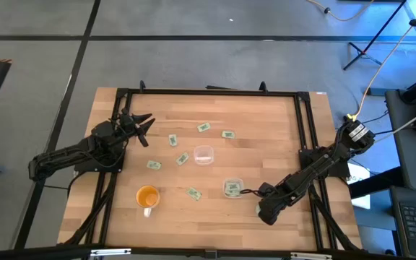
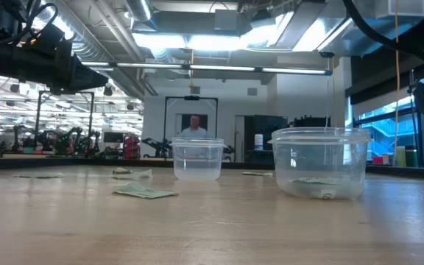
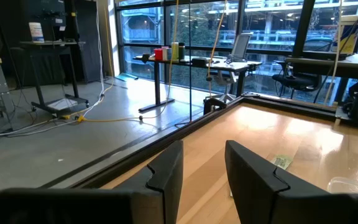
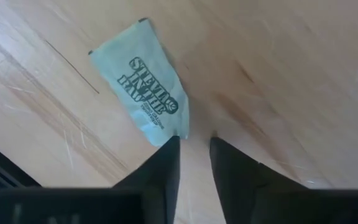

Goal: Pick and place Stevia / Truvia into bins
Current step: Put the green stevia packet into the bottom transparent container

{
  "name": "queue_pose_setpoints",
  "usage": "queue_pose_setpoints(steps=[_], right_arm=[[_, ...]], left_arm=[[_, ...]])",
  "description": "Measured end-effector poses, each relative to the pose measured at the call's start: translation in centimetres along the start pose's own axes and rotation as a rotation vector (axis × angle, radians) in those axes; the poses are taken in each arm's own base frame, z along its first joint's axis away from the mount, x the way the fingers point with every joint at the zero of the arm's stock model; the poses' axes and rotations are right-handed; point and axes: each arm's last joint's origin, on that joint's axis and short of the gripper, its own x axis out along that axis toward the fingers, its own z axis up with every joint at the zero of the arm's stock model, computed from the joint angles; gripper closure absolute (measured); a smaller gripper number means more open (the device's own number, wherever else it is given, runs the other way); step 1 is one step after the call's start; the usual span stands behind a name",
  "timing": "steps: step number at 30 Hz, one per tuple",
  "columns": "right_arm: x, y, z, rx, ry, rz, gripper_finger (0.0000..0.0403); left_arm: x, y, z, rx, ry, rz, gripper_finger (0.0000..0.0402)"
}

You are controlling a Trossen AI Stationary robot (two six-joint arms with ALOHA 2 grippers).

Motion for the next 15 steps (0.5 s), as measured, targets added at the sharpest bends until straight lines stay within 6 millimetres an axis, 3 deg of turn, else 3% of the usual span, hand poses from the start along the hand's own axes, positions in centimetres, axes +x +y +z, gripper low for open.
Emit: queue_pose_setpoints(steps=[5, 15], right_arm=[[0.0, 0.02, -0.01, 0.022, -0.001, 0.001, 0.028], [0.01, 0.16, 0.02, 0.019, -0.013, 0.014, 0.0276]], left_arm=[[0.0, 0.0, 0.0, 0.0, 0.0, 0.0, 0.0288], [0.0, 0.0, 0.0, 0.0, 0.0, 0.0, 0.0288]])
